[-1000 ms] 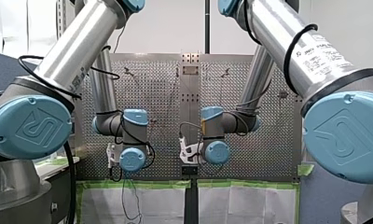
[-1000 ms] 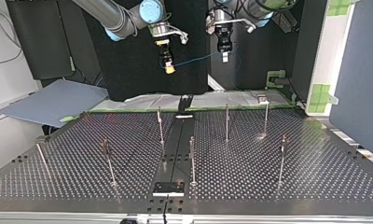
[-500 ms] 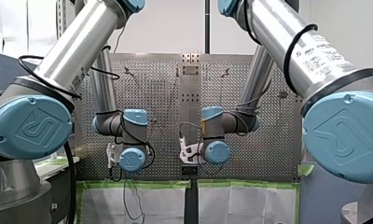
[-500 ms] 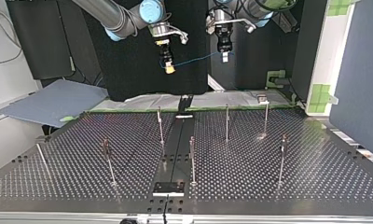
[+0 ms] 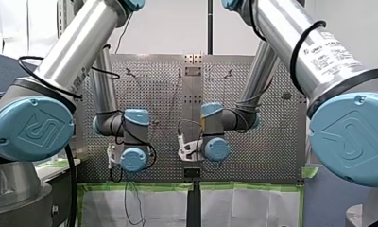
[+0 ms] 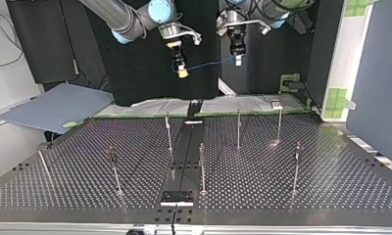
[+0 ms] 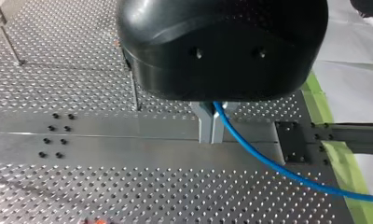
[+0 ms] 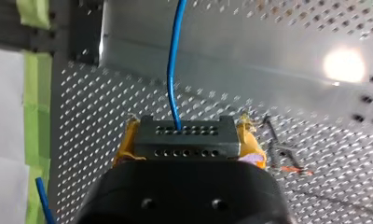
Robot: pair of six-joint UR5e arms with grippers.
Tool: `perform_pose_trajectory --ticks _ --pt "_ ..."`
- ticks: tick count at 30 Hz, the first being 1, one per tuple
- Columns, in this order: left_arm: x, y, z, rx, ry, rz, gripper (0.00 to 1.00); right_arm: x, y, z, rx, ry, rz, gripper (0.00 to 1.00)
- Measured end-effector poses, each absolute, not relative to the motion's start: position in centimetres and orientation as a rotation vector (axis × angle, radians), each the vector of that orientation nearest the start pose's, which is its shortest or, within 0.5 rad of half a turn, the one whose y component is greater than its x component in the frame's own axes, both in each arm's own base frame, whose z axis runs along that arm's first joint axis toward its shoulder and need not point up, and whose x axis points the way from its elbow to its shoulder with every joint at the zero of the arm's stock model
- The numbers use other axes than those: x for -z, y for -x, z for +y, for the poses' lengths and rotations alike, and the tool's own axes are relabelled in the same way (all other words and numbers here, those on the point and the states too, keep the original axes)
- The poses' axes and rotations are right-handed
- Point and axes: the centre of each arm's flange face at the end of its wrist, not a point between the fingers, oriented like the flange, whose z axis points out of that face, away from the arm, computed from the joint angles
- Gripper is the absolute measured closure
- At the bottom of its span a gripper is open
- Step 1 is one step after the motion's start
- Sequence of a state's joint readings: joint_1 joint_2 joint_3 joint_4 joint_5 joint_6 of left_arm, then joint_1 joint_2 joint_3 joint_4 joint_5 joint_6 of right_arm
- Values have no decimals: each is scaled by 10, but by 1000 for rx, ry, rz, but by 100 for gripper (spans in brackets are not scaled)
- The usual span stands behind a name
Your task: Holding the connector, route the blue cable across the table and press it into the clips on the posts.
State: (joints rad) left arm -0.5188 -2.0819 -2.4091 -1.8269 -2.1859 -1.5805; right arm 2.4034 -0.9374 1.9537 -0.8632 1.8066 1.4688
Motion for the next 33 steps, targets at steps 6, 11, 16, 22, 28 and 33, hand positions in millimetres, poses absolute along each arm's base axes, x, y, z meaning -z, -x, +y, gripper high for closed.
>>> perform_pose_trajectory --ticks 6,11,16,22,28,33 --pt "-60 -283 -239 -110 102 1596 100 -78 -473 -275 -1499 -1805 -790 100" --pt "-73 -288 -231 -154 148 1588 100 -98 -476 -277 -1521 -1801 -780 100" --pt "-86 -295 -224 -198 191 1577 100 -122 -479 -279 -1537 -1791 -776 100" --pt "-102 -303 -214 -246 253 1560 100 -155 -482 -286 -1567 -1764 -782 100" --pt "-122 -317 -207 -269 312 1531 100 -194 -487 -294 -1601 -1727 -774 100" --pt "-138 -329 -200 -263 327 1515 100 -233 -493 -299 -1641 -1688 -756 100"
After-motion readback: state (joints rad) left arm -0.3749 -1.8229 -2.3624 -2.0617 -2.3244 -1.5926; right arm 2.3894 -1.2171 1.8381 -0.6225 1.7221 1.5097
